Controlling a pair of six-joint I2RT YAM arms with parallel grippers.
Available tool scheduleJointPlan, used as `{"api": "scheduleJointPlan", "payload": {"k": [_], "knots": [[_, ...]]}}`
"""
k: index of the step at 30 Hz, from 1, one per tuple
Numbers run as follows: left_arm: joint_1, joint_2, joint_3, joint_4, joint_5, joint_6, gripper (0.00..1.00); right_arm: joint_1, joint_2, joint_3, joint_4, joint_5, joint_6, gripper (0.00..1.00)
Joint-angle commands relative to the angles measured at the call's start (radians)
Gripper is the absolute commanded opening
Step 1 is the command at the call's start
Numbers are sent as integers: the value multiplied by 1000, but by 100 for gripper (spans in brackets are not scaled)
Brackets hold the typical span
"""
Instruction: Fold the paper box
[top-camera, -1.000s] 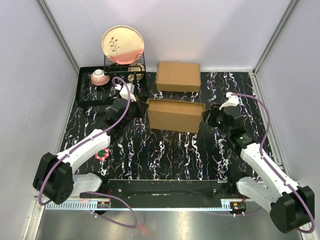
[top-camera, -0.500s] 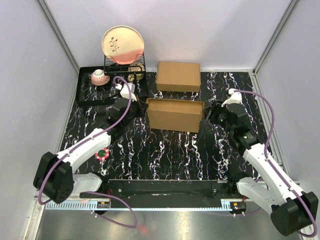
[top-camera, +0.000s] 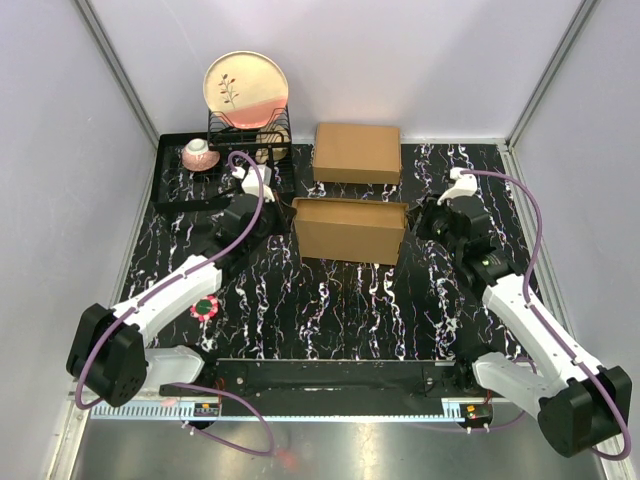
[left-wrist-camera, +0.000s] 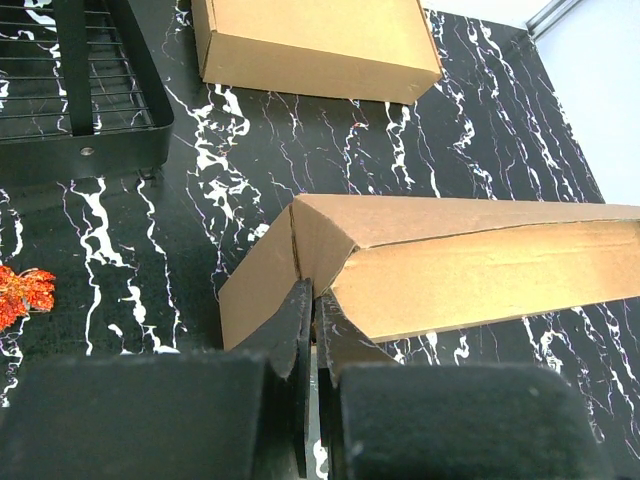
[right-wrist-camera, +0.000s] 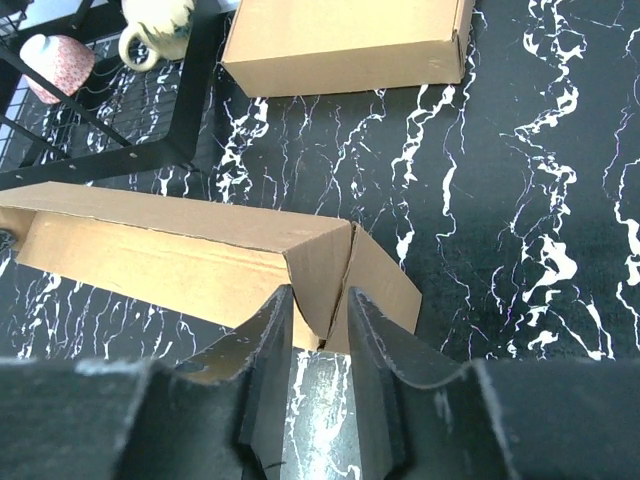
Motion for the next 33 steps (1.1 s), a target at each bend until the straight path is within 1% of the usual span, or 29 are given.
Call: {"api": "scheduleJointPlan", "payload": {"k": [1,3,7,8,14,15,18,33], "knots": [[-5,14,10,-103,-19,21,0,0,10,49,42,-9,-29,31],[-5,17,12,-103,-19,19,0,1,9,44,45,-3,-32,29],[-8,22,15,-102,-18,19,0,0,12,40,57,0,-36,22],[-10,24,15,-100,-18,18,0,1,13,40,59,2,-38,18],[-16,28,18,-97,-18,19,0,1,29,21,73,0,-45,8],[-15,28,16,-98,-18,19,0,1,30,12,74,0,-42,5],[-16,28,15,-97,-16,19,0,0,32,-3,80,3,-45,0],[-21,36,-19,-85,-13,7,0,1,36,-106,93,-1,-30,0]]}}
